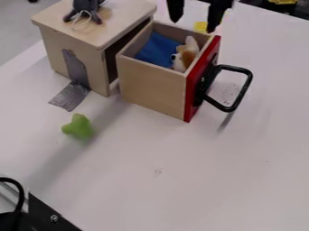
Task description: Take the thing out of the drawer and put it on the middle bottom side of the table
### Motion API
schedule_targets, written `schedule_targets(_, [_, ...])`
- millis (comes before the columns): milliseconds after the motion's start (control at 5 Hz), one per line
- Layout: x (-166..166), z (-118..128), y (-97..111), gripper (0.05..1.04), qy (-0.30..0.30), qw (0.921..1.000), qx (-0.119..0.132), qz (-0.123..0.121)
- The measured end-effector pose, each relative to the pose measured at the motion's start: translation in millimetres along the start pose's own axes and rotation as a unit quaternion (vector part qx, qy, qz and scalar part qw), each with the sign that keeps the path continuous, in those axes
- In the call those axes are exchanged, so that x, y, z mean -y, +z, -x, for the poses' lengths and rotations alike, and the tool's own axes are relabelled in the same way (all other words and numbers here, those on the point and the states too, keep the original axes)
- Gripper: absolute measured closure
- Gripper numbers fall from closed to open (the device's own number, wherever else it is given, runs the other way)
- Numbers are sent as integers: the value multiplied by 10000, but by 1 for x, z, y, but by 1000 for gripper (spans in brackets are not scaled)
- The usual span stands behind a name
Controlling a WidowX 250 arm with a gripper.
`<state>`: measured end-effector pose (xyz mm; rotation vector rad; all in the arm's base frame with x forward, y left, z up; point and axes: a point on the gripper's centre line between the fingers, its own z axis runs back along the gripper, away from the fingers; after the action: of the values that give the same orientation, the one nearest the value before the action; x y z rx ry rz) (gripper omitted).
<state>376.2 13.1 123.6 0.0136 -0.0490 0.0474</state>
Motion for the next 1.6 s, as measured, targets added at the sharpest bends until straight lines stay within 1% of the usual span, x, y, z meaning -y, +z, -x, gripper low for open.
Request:
schedule_targets(200, [1,-6,-11,84,105,9996,-254,14])
schedule_targets(400, [-7,-7,-22,84,247,9989,-407,-30])
schedule_targets(600, [-21,-6,-35,85,458,9976,-507,-95])
schedule_targets(800, [-28,-4,-52,85,555,9956,-736,-167])
schedule_targets(1000, [-29,-8,-56,85,601,9947,-812,-179])
schedule_targets(1200, [-30,-10,-58,85,715,9946,-743,-154])
schedule_targets(1400, [-30,-6,-66,137,847,9933,-785,-61])
schedule_targets(1600, [-28,1,-69,419,931,9927,-762,-38])
